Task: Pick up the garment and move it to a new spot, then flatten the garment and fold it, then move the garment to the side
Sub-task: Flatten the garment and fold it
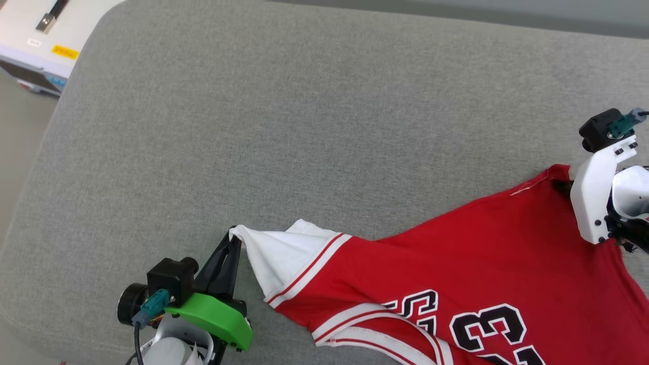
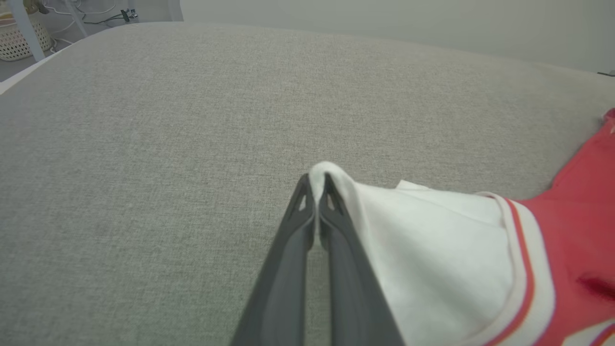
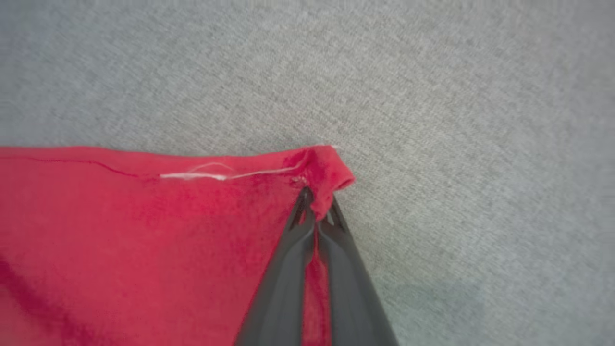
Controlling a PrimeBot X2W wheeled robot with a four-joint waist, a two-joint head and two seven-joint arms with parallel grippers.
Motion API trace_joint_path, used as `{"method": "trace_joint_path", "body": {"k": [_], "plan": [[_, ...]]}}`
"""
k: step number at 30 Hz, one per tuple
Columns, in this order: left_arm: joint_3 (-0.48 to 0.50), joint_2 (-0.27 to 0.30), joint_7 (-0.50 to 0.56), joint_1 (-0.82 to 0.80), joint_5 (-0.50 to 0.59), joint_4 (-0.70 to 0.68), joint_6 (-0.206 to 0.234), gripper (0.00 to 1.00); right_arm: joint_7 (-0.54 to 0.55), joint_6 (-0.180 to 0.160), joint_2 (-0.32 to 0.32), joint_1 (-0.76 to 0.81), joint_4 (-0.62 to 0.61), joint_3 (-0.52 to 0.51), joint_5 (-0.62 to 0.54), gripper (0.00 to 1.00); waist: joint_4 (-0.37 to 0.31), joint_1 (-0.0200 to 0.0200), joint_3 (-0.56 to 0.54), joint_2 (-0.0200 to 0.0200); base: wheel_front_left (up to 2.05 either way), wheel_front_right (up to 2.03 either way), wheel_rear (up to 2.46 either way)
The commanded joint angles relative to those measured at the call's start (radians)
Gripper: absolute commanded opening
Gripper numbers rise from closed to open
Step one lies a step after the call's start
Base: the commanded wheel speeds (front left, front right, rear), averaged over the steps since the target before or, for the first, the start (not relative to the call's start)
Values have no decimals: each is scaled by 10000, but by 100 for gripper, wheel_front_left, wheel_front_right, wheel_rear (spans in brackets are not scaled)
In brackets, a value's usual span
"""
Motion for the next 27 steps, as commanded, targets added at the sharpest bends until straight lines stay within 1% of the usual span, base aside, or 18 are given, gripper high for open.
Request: {"method": "trace_joint_path", "body": {"k": [1, 5, 12, 17, 20, 25, 27], "plan": [[61, 90, -62, -36, 142, 18, -53, 0, -348, 2, -136, 136, -75, 37, 148, 0, -282, -1, -446, 0, 0, 0, 0], [130, 293, -57, -214, 224, -102, -102, 0, -1231, 2, -469, 152, -465, -44, 290, 0, -532, -1, -973, 0, 0, 0, 0], [411, 734, 120, -1147, 262, -633, -194, 0, -2280, 2, -1094, 329, -1594, -493, 633, 0, -925, -1, -1618, 0, 0, 0, 0], [599, 1216, 485, -2294, 464, -1080, -307, 0, -2668, 2, -1368, 256, -2415, -1176, 540, 0, -1195, -1, -1900, 0, 0, 0, 0], [655, 1496, 813, -3295, 619, -1330, -453, 0, -2800, 2, -1466, 130, -2881, -1736, 419, 0, -1325, -1, -1967, 0, 0, 0, 0], [621, 1730, 1304, -4977, 791, -1539, -702, 0, -2819, 2, -1422, -150, -3498, -2682, 255, 0, -1529, -1, -2015, 0, 0, 0, 0], [599, 1724, 1471, -5681, 756, -1516, -805, 0, -2772, 2, -1376, -298, -3668, -3028, 139, 0, -1598, -1, -2001, 0, 0, 0, 0]]}}
